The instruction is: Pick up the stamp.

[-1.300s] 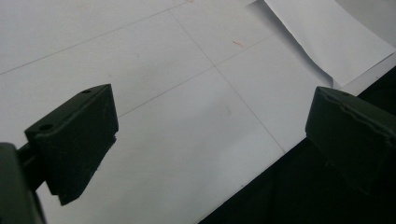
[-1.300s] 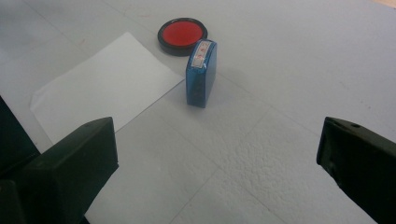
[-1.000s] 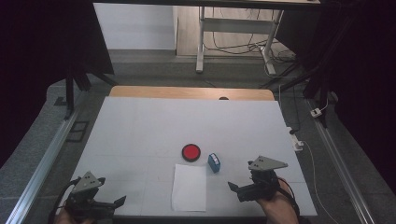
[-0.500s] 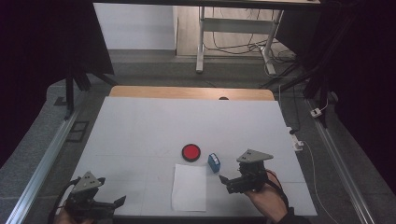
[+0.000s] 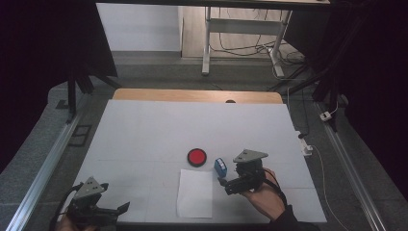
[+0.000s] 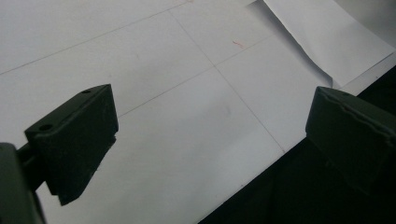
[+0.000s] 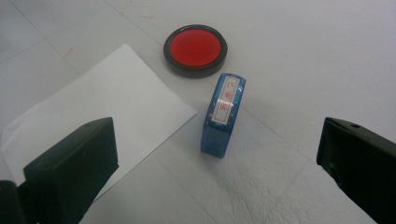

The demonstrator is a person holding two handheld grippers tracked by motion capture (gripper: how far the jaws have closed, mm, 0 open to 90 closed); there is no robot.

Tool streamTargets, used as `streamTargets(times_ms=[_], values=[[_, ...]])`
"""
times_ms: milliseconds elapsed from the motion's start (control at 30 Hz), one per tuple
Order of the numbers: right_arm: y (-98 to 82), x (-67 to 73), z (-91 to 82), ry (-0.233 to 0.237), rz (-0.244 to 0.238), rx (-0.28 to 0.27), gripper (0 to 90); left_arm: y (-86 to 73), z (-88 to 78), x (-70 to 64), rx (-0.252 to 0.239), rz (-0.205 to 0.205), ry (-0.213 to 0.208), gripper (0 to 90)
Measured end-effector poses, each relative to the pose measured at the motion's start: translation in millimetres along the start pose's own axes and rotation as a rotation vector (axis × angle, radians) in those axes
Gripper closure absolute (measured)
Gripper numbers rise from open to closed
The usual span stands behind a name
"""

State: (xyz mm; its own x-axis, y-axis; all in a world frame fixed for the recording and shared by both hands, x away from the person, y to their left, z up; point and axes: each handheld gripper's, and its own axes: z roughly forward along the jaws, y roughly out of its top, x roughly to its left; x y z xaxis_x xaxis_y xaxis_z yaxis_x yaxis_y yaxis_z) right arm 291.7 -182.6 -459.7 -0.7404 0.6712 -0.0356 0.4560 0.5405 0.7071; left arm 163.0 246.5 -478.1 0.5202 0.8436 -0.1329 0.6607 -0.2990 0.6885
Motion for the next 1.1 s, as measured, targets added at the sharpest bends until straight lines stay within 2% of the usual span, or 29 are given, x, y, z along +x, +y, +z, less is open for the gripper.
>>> streamTargets(times_ms=[500, 1033, 1100], values=[[5.8, -0.1, 22.7, -0.005, -0.017, 0.044, 0.0, 0.0, 0.0, 0.0, 0.001, 0.002, -0.002, 2.8], [11.3, 2.0, 38.1, -0.021, -0.028, 0.066, 0.0, -0.1, -0.2, 0.0, 0.002, 0.005, -0.001, 2.7], [12.2, 2.0, 39.5, -0.022, -0.031, 0.065, 2.7, -0.1, -0.2, 0.1, 0.001, 0.005, -0.002, 2.7]])
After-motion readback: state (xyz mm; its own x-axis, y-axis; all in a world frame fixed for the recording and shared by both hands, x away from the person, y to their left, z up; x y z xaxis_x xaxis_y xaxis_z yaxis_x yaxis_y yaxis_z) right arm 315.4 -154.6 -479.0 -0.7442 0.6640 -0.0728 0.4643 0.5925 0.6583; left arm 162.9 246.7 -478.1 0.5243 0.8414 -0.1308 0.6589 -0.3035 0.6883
